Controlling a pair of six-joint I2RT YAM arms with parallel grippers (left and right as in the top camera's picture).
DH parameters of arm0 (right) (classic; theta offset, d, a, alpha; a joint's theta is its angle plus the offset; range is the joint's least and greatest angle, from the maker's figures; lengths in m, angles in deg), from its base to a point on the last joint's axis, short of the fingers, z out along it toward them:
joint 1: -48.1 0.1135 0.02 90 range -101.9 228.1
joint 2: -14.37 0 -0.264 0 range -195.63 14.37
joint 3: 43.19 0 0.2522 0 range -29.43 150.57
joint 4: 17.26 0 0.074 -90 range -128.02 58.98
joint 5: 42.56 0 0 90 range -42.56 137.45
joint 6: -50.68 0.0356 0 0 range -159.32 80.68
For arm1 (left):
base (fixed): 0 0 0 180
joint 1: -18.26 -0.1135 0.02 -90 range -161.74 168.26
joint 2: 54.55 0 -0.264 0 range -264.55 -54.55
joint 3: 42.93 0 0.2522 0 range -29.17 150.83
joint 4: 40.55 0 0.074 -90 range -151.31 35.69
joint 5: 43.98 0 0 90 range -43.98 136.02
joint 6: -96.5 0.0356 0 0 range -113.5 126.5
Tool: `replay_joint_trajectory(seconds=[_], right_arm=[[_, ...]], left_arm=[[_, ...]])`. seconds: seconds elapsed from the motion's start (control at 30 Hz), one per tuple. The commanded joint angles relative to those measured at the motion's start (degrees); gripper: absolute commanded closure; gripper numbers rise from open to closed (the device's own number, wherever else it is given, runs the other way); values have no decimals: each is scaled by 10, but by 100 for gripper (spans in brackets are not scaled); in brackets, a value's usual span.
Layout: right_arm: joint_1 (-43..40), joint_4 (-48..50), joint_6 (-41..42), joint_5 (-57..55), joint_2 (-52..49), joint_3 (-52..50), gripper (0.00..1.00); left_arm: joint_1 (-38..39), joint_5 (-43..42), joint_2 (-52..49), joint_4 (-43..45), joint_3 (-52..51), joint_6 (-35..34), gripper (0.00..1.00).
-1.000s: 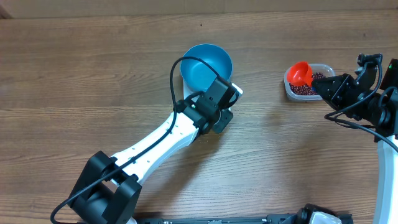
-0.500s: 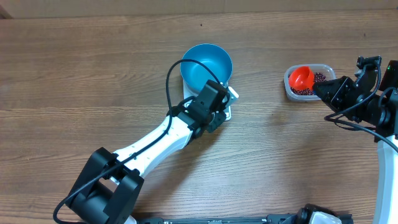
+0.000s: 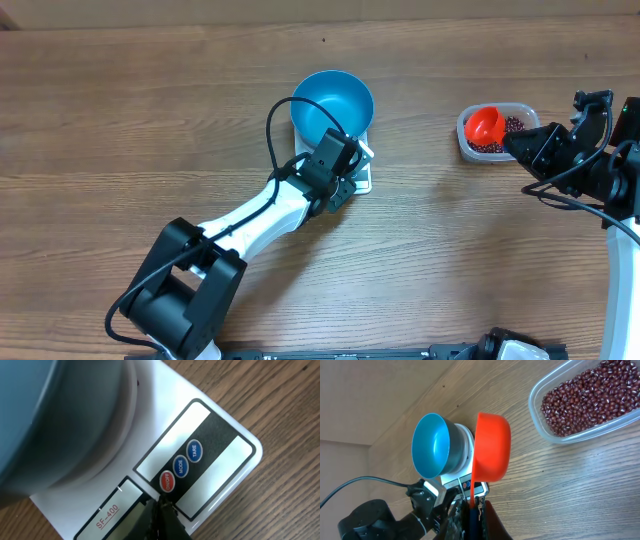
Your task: Scoop item into bowl and weigh 150g on scale
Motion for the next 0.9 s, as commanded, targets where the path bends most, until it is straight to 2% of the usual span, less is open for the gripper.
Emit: replay_joint_trajectory(seconds=[0.0, 0.1, 0.87], right_arm=[[-2, 2, -5, -4, 8, 12, 96], [-2, 0, -7, -5, 8, 12, 96], [-2, -11, -7, -19, 8, 12, 96]], left_arm=[[4, -14, -7, 20, -5, 17, 96], [4, -27, -7, 26, -5, 40, 96], [4, -39, -39, 63, -5, 40, 96]])
